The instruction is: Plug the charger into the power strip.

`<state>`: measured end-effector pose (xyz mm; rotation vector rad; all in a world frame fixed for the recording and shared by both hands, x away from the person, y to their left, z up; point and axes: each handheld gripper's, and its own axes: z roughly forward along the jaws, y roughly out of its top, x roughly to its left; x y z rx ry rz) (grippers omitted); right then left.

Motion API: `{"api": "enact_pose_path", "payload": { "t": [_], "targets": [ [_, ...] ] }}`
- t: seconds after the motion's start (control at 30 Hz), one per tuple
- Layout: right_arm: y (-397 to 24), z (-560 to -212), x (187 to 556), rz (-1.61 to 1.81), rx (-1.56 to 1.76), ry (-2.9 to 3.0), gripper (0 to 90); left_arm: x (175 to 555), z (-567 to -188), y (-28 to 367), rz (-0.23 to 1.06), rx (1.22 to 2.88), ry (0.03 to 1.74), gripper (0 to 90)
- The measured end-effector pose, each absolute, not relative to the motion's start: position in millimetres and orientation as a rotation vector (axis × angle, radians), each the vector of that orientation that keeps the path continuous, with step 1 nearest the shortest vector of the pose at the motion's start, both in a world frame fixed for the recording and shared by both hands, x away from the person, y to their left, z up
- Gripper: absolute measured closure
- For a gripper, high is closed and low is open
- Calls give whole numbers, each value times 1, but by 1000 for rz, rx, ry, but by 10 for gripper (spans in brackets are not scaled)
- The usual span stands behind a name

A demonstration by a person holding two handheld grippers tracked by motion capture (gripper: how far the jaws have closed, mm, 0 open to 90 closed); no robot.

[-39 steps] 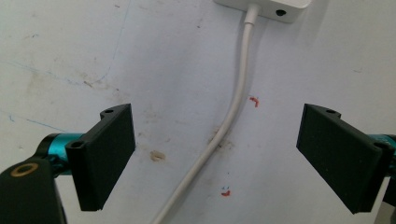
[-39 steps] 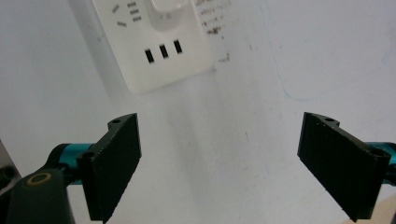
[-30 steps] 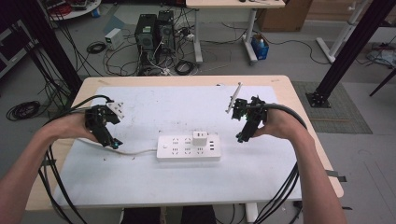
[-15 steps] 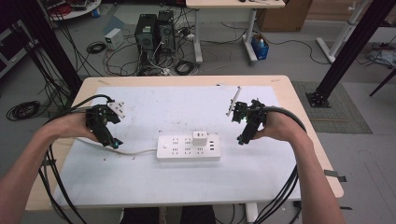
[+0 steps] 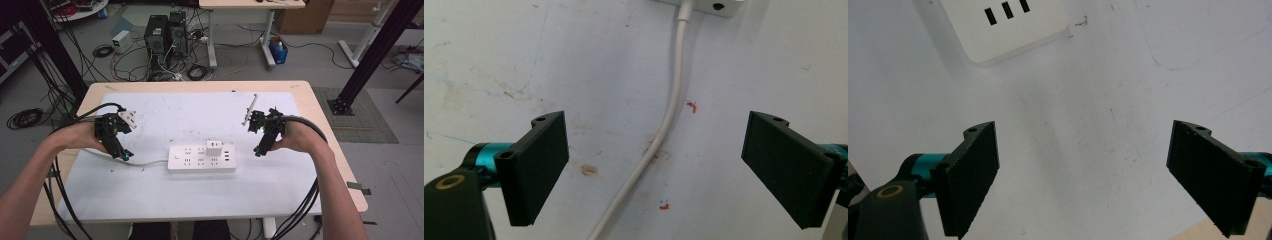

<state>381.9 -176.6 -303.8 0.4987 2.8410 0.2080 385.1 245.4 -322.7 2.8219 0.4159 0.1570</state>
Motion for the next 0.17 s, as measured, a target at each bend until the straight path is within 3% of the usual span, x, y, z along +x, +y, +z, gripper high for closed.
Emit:
{"api": "enact_pose_path", "payload": {
  "t": [0.17],
  "targets": [
    [-177,-307,381,221,502,2841,129,385,-327,248,148,2806,434,117]
  ]
}}
